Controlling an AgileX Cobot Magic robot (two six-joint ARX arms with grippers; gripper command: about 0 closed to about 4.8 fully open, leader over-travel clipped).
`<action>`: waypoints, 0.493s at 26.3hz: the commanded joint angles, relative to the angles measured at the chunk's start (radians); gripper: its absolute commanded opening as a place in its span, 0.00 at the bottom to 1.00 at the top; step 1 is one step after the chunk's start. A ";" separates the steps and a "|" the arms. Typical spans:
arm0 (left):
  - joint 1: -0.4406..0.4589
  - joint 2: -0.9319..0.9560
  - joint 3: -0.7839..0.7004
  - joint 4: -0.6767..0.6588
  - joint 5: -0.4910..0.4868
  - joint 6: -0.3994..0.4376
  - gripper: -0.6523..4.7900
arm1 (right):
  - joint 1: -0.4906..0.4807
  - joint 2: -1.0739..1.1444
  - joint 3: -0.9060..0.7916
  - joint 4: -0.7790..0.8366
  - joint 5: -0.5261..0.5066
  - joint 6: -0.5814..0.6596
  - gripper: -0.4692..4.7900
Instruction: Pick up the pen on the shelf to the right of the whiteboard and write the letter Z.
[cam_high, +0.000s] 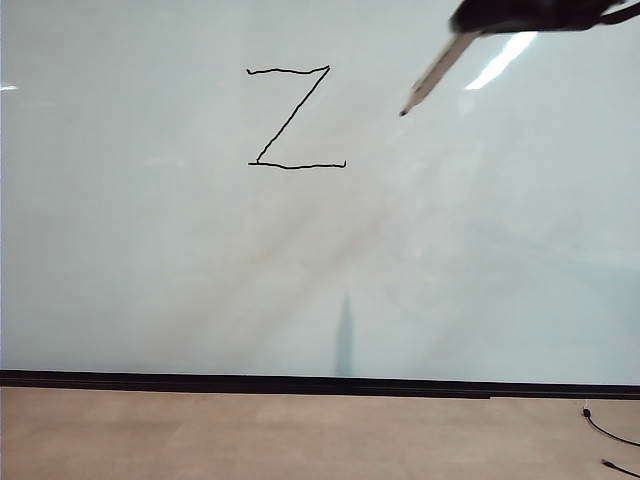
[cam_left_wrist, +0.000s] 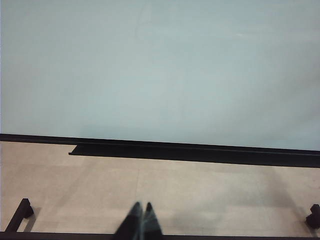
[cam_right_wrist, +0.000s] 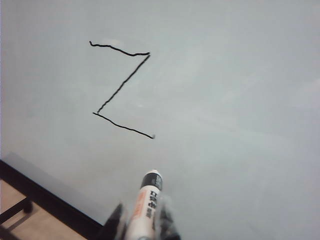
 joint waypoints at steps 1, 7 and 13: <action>0.000 0.000 0.002 0.005 0.000 0.004 0.11 | -0.034 -0.105 -0.071 -0.045 0.016 -0.011 0.07; 0.000 0.000 0.002 0.005 0.000 0.004 0.11 | -0.037 -0.277 -0.223 -0.083 0.084 -0.044 0.07; 0.000 0.000 0.002 0.005 0.000 0.004 0.11 | -0.046 -0.413 -0.323 -0.097 0.094 -0.043 0.08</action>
